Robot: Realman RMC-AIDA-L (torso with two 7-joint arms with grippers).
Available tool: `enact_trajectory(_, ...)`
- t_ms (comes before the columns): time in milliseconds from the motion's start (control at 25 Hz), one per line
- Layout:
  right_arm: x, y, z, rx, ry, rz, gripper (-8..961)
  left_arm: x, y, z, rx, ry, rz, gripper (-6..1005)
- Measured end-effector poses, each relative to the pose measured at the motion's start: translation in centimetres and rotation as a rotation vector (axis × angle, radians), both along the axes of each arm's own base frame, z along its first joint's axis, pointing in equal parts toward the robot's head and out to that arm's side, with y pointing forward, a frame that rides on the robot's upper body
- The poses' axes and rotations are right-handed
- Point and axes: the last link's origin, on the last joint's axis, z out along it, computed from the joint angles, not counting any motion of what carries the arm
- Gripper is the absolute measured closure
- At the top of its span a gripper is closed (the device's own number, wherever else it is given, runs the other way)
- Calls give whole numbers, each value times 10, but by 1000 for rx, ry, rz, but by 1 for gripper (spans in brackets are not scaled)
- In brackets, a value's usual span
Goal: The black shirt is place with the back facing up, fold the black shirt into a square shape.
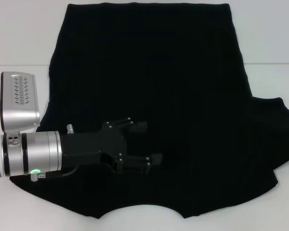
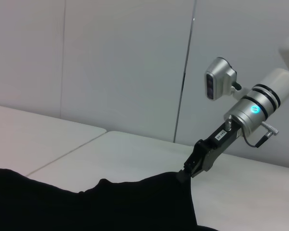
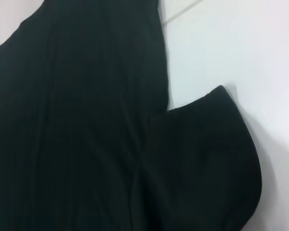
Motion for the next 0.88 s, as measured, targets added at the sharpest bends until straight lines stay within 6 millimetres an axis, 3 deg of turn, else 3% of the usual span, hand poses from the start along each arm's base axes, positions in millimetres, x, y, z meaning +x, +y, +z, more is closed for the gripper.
enact_trajectory(320, -4, 6, 13, 32, -57, 60, 940, 0, -1, -1, -7, -6, 9, 62)
enact_trajectory(600, -19, 17, 17, 26, -72, 122, 941, 1, -2, -1, -7, -21, 11, 62)
enact_trajectory(720, -30, 22, 12, 4, -58, 164, 941, 2, -3, 0, -5, -36, 12, 62)
enact_trajectory(880, -60, 34, 0, -36, -22, 282, 941, 2, -3, 1, -2, -43, 13, 62)
